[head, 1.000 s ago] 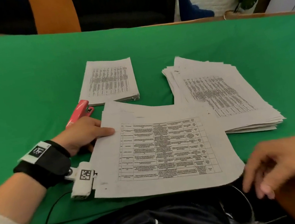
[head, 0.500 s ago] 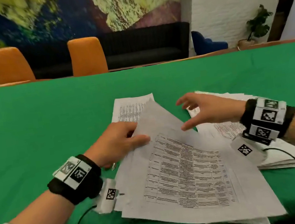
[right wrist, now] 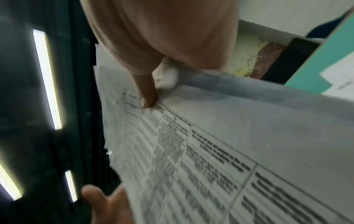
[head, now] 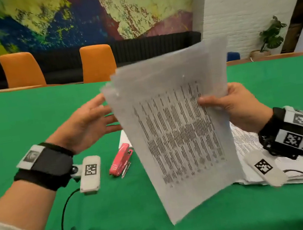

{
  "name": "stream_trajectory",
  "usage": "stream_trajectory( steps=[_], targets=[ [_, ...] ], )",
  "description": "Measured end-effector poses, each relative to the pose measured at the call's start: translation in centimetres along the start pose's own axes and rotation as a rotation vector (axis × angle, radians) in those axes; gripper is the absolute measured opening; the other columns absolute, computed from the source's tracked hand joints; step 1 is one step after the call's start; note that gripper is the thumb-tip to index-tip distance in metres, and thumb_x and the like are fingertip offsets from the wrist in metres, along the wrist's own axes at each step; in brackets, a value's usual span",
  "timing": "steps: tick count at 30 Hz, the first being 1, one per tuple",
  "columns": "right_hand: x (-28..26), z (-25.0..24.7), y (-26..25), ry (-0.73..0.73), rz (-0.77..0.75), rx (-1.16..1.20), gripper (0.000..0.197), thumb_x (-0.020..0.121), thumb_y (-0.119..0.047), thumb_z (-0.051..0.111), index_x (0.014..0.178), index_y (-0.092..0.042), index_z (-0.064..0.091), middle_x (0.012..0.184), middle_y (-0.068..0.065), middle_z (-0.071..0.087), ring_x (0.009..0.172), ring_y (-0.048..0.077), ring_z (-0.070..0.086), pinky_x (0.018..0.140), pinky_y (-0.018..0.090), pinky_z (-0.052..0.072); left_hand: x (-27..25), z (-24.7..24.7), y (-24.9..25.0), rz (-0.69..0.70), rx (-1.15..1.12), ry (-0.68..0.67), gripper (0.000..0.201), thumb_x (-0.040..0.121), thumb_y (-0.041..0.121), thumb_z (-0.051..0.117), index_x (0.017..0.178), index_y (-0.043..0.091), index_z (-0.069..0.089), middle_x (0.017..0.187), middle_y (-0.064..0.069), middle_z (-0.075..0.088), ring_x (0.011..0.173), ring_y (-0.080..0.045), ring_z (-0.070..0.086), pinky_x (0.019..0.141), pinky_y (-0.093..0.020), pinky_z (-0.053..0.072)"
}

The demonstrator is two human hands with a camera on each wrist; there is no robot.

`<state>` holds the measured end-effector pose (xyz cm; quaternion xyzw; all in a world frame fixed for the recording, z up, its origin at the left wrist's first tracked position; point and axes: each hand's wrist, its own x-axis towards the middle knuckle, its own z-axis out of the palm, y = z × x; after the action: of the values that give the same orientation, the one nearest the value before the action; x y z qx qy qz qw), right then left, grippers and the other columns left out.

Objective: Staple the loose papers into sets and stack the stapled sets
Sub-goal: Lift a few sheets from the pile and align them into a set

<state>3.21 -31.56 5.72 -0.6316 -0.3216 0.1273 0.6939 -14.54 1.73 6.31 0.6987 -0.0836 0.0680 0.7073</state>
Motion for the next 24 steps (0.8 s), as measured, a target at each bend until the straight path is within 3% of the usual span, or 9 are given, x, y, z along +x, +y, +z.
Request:
stream_trajectory(
  steps=[4, 7, 9, 12, 14, 17, 20, 22, 24],
  targets=[
    [-0.7, 1.5, 0.3, 0.188, -0.083, 0.152, 0.022, 0.089, -0.001, 0.072, 0.111, -0.003, 0.073, 0.108, 0.012, 0.079, 0.095, 0.024, 0.077, 0.079, 0.031, 0.062, -0.1, 1.9, -2.5, 0.121, -0.192, 0.142, 0.092, 0.069, 0.038, 0.094, 0.148, 0.019, 0.049, 0.143, -0.014, 0.061, 0.125, -0.030, 0.063, 0.106, -0.048, 0.052],
    [-1.1, 3.1, 0.2, 0.241, -0.120, 0.178, 0.021, 0.092, -0.001, 0.070, 0.112, -0.003, 0.073, 0.107, 0.013, 0.079, 0.095, 0.026, 0.077, 0.081, 0.035, 0.063, 1.3, 5.4, -2.1, 0.196, 0.019, 0.438, 0.038, 0.093, 0.014, 0.072, 0.129, 0.010, 0.060, 0.118, -0.006, 0.075, 0.105, -0.019, 0.072, 0.091, -0.042, 0.056],
    [-1.2, 4.2, -0.7, 0.244, -0.167, 0.165, 0.020, 0.094, -0.001, 0.068, 0.114, -0.003, 0.072, 0.104, 0.011, 0.080, 0.093, 0.025, 0.077, 0.080, 0.037, 0.064, 2.2, 6.5, -1.2, 0.303, 0.129, 0.571, 0.018, 0.098, 0.005, 0.066, 0.116, 0.010, 0.064, 0.113, -0.006, 0.076, 0.101, -0.019, 0.073, 0.087, -0.040, 0.060],
    [-1.1, 5.4, -2.0, 0.258, -0.305, 0.112, 0.020, 0.096, -0.001, 0.069, 0.115, -0.004, 0.071, 0.103, 0.005, 0.080, 0.096, 0.022, 0.077, 0.081, 0.032, 0.062, 3.1, 6.8, 0.8, 0.515, 0.288, 0.745, 0.010, 0.094, 0.014, 0.075, 0.096, 0.017, 0.065, 0.095, -0.004, 0.075, 0.084, -0.011, 0.069, 0.077, -0.032, 0.058],
    [-0.9, 6.0, -2.2, 0.238, -0.365, 0.072, 0.020, 0.095, -0.001, 0.071, 0.114, -0.007, 0.072, 0.106, 0.005, 0.080, 0.099, 0.024, 0.077, 0.083, 0.035, 0.063, 3.2, 7.1, 1.5, 0.567, 0.344, 0.830, 0.023, 0.089, 0.024, 0.082, 0.081, 0.023, 0.061, 0.078, 0.006, 0.067, 0.069, -0.006, 0.060, 0.066, -0.027, 0.053],
    [-0.8, 6.3, -1.3, 0.223, -0.337, 0.043, 0.018, 0.092, -0.002, 0.074, 0.109, -0.009, 0.075, 0.107, 0.011, 0.079, 0.100, 0.031, 0.077, 0.088, 0.047, 0.063, 2.8, 7.5, 0.5, 0.542, 0.301, 0.846, 0.042, 0.081, 0.046, 0.086, 0.072, 0.019, 0.056, 0.070, -0.001, 0.060, 0.065, -0.015, 0.052, 0.060, -0.037, 0.049],
    [-1.1, 6.4, 0.5, 0.202, -0.259, 0.009, 0.019, 0.089, -0.006, 0.077, 0.107, -0.013, 0.076, 0.108, 0.011, 0.079, 0.101, 0.032, 0.076, 0.094, 0.053, 0.061, 2.1, 7.7, -1.9, 0.401, 0.189, 0.723, 0.068, 0.075, 0.061, 0.085, 0.105, 0.002, 0.069, 0.099, -0.015, 0.076, 0.089, -0.028, 0.074, 0.079, -0.051, 0.062],
    [-1.4, 6.6, 1.5, 0.194, -0.223, -0.006, 0.022, 0.088, -0.007, 0.078, 0.109, -0.014, 0.076, 0.110, 0.009, 0.079, 0.104, 0.029, 0.076, 0.097, 0.051, 0.059, 1.7, 8.0, -3.1, 0.327, 0.173, 0.699, 0.070, 0.076, 0.051, 0.087, 0.126, 0.007, 0.063, 0.116, -0.008, 0.076, 0.107, -0.024, 0.074, 0.091, -0.047, 0.062],
    [-1.7, 6.8, 2.0, 0.231, -0.206, 0.009, 0.021, 0.089, -0.006, 0.078, 0.109, -0.014, 0.076, 0.109, 0.008, 0.080, 0.104, 0.026, 0.076, 0.098, 0.050, 0.059, 1.7, 8.3, -3.7, 0.295, 0.189, 0.708, 0.061, 0.080, 0.032, 0.088, 0.129, 0.010, 0.060, 0.119, -0.004, 0.075, 0.110, -0.019, 0.073, 0.096, -0.046, 0.060]
  ],
)
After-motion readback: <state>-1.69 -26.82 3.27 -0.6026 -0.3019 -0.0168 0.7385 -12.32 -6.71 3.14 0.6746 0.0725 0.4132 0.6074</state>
